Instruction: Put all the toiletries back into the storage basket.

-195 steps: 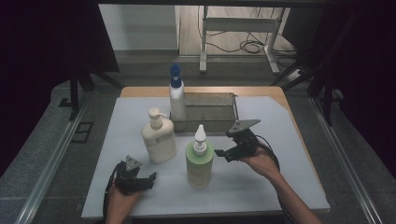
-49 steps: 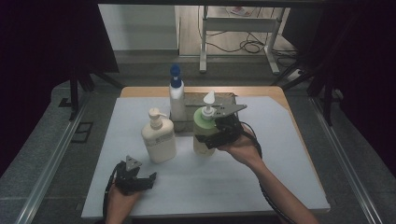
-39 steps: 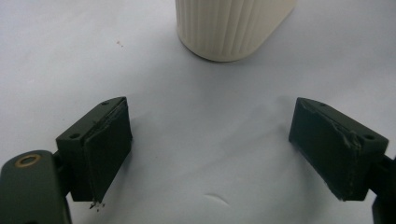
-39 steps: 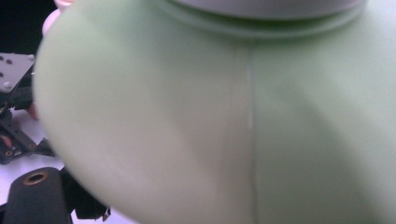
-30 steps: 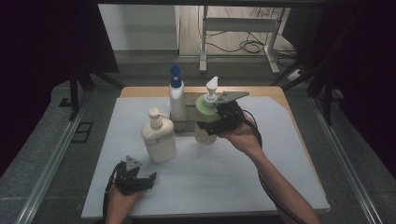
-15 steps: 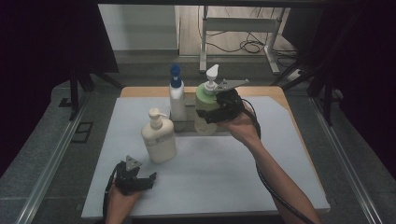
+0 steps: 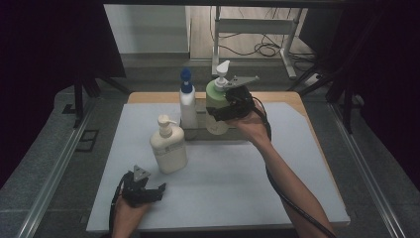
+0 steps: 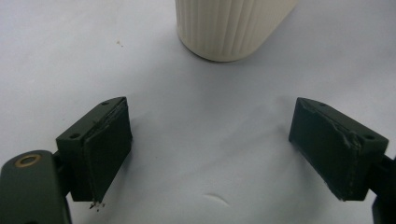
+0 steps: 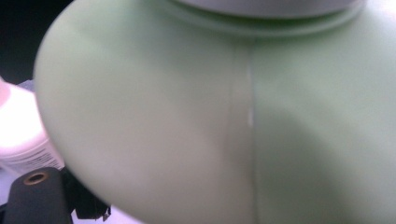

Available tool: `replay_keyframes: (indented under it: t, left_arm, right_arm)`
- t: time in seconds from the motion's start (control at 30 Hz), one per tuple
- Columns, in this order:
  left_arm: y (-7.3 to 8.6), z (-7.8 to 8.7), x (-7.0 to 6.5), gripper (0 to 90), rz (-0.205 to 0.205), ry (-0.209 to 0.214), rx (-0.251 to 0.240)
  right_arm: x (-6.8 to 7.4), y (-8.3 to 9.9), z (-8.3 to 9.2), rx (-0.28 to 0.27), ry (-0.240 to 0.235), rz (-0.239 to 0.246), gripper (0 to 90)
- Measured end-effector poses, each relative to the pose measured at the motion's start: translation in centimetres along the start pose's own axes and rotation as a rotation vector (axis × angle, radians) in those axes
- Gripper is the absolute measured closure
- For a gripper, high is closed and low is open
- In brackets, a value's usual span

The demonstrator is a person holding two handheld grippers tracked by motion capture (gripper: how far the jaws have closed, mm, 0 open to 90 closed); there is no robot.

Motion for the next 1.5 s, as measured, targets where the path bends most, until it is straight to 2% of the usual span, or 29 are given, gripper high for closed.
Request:
replay_keyframes:
  t: [0.37,0.7,1.07,1.23,1.5]
  left_arm:
    - [0.0,0.0,0.0,12.9,-0.001,0.0,0.001]
    - [0.0,0.0,0.0,12.9,-0.001,0.0,0.001]
    - [0.0,0.0,0.0,12.9,-0.001,0.0,0.004]
    - [0.0,0.0,0.0,12.9,-0.001,0.0,0.004]
    - [0.0,0.0,0.0,12.9,-0.001,0.0,0.004]
  right_arm:
    - [-1.3,-0.6,-1.2,0.0,0.035,-0.042,11.6]
    - [-1.9,-1.4,-2.5,0.006,0.061,-0.054,11.7]
    - [-2.4,-1.4,-4.4,0.021,0.082,-0.054,11.7]
    - [-2.5,-1.2,-5.1,0.03,0.08,-0.069,11.7]
    - [-2.5,-0.5,-6.3,0.056,0.068,-0.064,11.7]
Point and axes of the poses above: each handheld gripper's, and its own axes: z roughly backward along the jaws, y roughly out of its underside, x roughly to its left, the point moved 8 cm from there along -z, roughly forward along the jaws, and after that the axes turned 10 degrees about x, right-handed, at the moved point
